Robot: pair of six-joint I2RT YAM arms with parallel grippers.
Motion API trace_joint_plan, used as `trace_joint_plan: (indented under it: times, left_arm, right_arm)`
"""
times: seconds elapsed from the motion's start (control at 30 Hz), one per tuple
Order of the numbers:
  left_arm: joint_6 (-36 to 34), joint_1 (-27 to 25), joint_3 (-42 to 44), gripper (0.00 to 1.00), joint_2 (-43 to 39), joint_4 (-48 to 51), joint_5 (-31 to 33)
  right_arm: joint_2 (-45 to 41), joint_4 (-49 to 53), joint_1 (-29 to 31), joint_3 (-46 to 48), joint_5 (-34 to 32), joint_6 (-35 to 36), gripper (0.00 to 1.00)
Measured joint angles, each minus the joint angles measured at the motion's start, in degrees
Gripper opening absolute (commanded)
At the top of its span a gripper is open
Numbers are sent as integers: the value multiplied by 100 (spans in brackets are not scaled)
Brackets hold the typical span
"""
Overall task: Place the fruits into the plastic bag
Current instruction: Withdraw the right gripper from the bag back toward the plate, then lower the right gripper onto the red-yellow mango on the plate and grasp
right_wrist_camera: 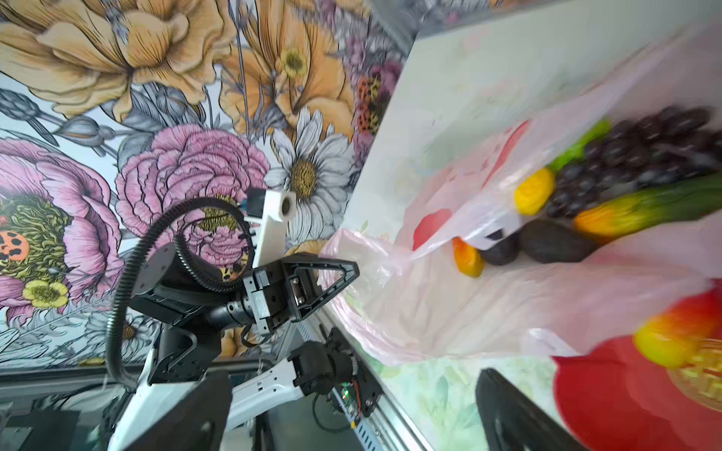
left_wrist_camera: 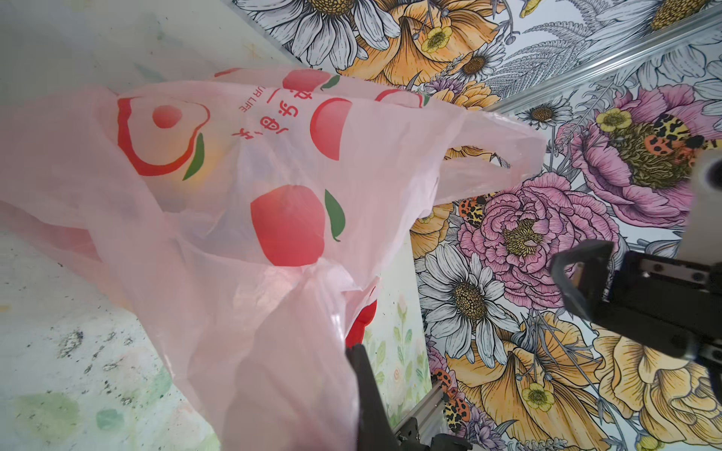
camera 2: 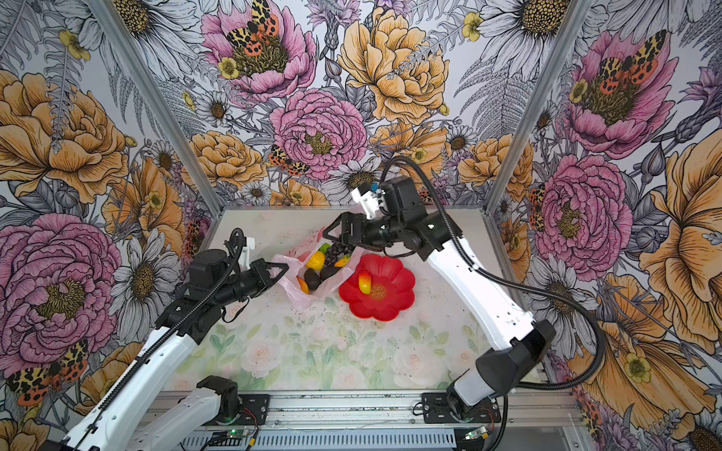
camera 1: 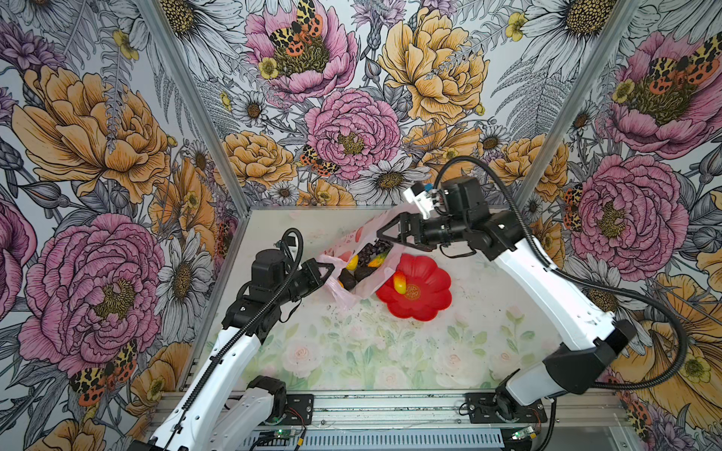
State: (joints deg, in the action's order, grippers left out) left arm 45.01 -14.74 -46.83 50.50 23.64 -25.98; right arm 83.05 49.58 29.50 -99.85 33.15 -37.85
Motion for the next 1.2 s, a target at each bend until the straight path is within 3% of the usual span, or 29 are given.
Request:
trace_joint_plan:
  times: [0.2, 0.4, 0.6, 0.83, 1.2]
  left_arm:
    - [-2, -2, -66, 0, 52, -2, 17]
    - [-4, -13, -96, 0, 76, -9, 44]
    - [-24, -74, -96, 0, 76, -7, 81]
    - [-44, -127, -96, 0, 98, 9, 87]
    - [-42, -166, -96, 0, 98, 9, 87]
  right_arm:
    - [-1515, 24, -807, 1672, -1095, 155, 97]
    - [-1753, 317, -966, 3254, -1681, 313, 91]
    - [-1034, 407, -634, 3593, -2035, 457, 86]
    - [575, 26, -13, 3126, -2199, 590, 79]
    - [1891, -754, 33, 2538, -2138, 538, 68]
